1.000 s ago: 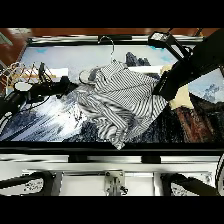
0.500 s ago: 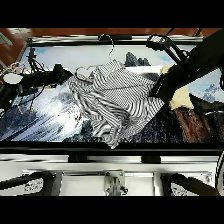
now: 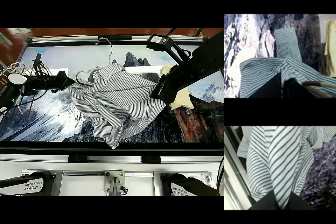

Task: Fold the shirts.

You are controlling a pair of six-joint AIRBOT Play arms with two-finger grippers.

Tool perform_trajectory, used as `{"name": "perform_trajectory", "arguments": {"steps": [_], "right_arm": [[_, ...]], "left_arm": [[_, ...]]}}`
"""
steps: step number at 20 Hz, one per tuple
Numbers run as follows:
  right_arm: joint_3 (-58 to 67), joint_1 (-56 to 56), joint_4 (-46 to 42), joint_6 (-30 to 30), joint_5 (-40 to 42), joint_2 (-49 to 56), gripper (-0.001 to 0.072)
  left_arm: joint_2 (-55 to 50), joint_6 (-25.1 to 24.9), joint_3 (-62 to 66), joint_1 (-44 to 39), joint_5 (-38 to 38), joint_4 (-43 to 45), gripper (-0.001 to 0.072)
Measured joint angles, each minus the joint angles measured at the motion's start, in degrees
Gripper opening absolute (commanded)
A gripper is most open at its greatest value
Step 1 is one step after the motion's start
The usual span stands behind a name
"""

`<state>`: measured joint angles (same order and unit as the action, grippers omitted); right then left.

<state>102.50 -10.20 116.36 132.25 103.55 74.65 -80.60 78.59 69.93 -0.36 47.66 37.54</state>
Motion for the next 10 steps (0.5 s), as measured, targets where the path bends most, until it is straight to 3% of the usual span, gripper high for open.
{"name": "perform_trajectory", "arguments": {"steps": [10], "right_arm": [[-0.33, -2.8, -0.13, 0.26, -0.15, 0.96, 0.0078]], "left_arm": [[-0.48, 1.62, 2.95, 0.04, -2.43, 2.58, 0.0064]]}}
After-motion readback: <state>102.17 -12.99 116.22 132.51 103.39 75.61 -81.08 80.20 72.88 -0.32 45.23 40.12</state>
